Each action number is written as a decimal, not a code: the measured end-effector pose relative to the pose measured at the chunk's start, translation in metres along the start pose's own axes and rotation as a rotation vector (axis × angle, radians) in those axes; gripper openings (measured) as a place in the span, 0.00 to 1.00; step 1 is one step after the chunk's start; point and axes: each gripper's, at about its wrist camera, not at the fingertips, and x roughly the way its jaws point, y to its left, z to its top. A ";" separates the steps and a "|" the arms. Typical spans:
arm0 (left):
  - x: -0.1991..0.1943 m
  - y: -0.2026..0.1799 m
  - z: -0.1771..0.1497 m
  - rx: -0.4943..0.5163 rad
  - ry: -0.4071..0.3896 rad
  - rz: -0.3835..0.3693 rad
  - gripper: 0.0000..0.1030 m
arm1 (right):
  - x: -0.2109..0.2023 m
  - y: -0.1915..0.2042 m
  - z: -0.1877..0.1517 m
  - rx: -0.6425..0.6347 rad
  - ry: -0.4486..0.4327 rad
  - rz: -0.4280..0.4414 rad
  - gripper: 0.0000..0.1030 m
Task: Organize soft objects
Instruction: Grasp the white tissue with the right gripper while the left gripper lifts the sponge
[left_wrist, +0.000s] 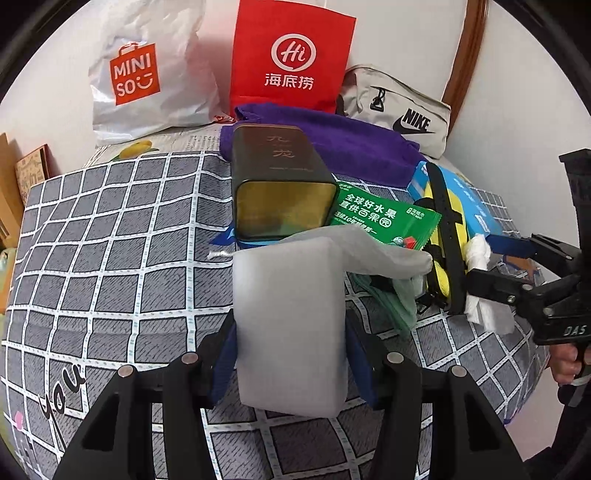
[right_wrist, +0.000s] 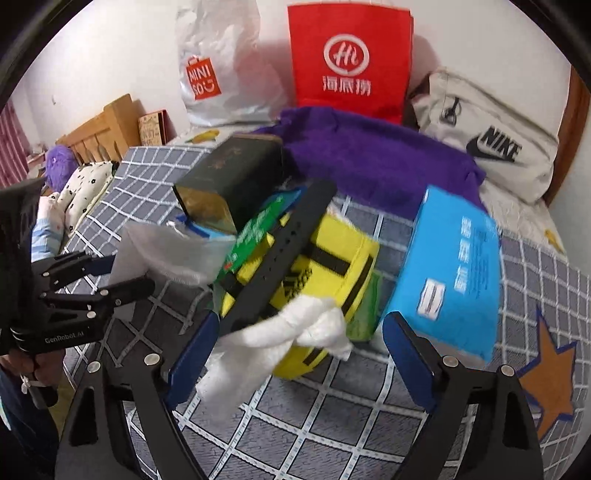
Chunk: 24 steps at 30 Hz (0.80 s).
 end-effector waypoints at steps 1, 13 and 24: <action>0.001 -0.001 0.001 0.003 0.003 -0.005 0.50 | 0.003 -0.001 -0.001 0.007 0.005 0.000 0.84; 0.000 -0.002 0.000 -0.017 0.012 -0.024 0.50 | -0.003 -0.019 -0.003 0.033 -0.021 0.042 0.26; -0.042 -0.008 0.013 -0.017 -0.047 -0.002 0.50 | -0.032 -0.030 -0.003 0.026 -0.073 0.044 0.24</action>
